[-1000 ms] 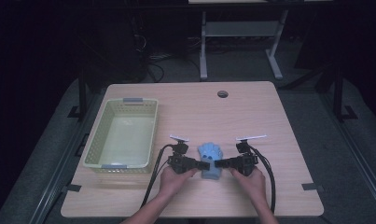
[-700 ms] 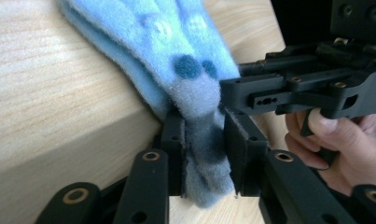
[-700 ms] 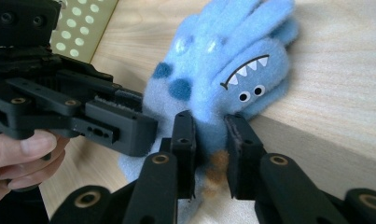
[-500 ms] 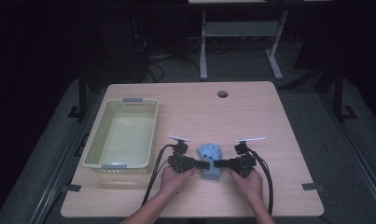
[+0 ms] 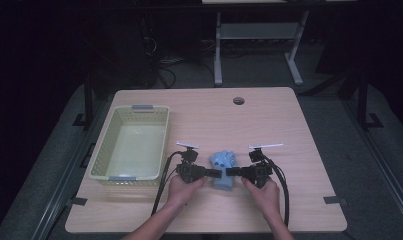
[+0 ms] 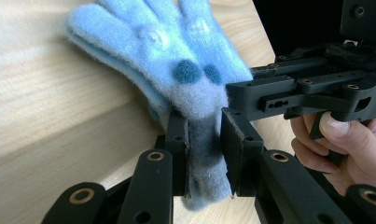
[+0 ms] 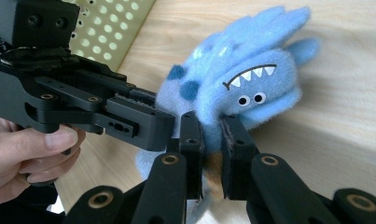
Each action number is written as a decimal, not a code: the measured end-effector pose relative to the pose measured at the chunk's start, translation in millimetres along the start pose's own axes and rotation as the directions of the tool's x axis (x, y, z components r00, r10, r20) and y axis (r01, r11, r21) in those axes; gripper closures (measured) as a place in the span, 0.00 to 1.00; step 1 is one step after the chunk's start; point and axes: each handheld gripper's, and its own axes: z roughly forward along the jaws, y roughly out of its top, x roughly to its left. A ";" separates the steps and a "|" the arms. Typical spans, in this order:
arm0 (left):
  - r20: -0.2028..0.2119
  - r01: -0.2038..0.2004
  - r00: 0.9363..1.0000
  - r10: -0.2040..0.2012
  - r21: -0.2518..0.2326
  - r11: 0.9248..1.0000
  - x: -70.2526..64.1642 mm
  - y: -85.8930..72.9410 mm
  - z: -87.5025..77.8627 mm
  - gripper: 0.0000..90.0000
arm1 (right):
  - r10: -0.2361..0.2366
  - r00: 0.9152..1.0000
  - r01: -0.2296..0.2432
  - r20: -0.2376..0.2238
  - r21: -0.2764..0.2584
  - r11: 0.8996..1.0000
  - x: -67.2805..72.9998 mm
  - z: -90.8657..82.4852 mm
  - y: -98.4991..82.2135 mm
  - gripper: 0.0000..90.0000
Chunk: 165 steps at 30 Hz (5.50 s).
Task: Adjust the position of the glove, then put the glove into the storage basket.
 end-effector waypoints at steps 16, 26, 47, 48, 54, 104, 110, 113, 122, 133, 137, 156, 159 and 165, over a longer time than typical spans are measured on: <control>-0.006 -0.068 0.998 0.068 -0.051 0.996 -23.4 17.6 -32.9 0.81 | -0.047 0.998 0.044 -0.040 -0.063 0.997 28.6 -15.8 23.9 0.90; -0.008 -0.089 0.996 0.088 -0.078 0.993 -28.1 26.9 -58.0 0.80 | -0.078 0.995 0.073 -0.064 -0.082 0.994 48.5 -16.1 41.2 0.90; -0.034 -0.121 0.993 0.117 -0.132 0.984 -24.8 33.5 -108.2 0.80 | -0.134 0.985 0.123 -0.110 -0.097 0.988 86.4 2.4 70.3 0.90; -0.033 -0.118 0.993 0.114 -0.137 0.984 -24.2 33.7 -110.3 0.80 | -0.137 0.984 0.127 -0.111 -0.098 0.987 88.1 3.6 71.6 0.90; -0.043 -0.112 0.993 0.106 -0.148 0.983 -22.6 33.9 -121.7 0.80 | -0.149 0.981 0.139 -0.121 -0.094 0.986 98.6 9.1 78.4 0.90; -0.103 -0.064 0.994 0.040 -0.243 0.968 32.2 28.2 -228.9 0.80 | -0.192 0.951 0.182 -0.244 -0.061 0.981 168.1 102.3 124.3 0.90; -0.110 -0.063 0.993 0.037 -0.246 0.967 38.7 28.2 -240.7 0.80 | -0.188 0.948 0.179 -0.256 -0.061 0.982 176.3 112.9 128.1 0.90; -0.129 -0.074 0.991 0.044 -0.236 0.969 39.7 28.4 -244.6 0.80 | -0.183 0.947 0.173 -0.264 -0.059 0.983 177.1 118.8 128.0 0.90; -0.151 -0.066 0.988 0.034 -0.217 0.974 48.6 26.7 -254.2 0.80 | -0.160 0.946 0.154 -0.280 -0.044 0.987 179.2 137.1 127.3 0.90; -0.147 -0.049 0.989 0.018 -0.206 0.977 63.3 27.2 -256.2 0.80 | -0.137 0.948 0.133 -0.286 -0.034 0.991 175.9 152.2 126.3 0.90; -0.148 -0.040 0.989 0.010 -0.198 0.979 71.8 28.1 -255.6 0.80 | -0.127 0.950 0.122 -0.286 -0.035 0.992 173.3 159.8 126.3 0.90; -0.171 -0.024 0.985 -0.006 -0.171 0.985 87.3 26.1 -254.4 0.80 | -0.099 0.958 0.101 -0.270 -0.006 0.995 168.2 181.3 123.6 0.90; -0.174 -0.025 0.985 -0.003 -0.158 0.987 89.9 26.3 -253.4 0.80 | -0.099 0.959 0.102 -0.265 -0.003 0.995 167.8 182.7 123.2 0.90; -0.189 -0.020 0.982 -0.007 -0.140 0.990 91.0 26.9 -252.1 0.80 | -0.097 0.962 0.103 -0.257 0.010 0.995 166.6 186.2 121.9 0.90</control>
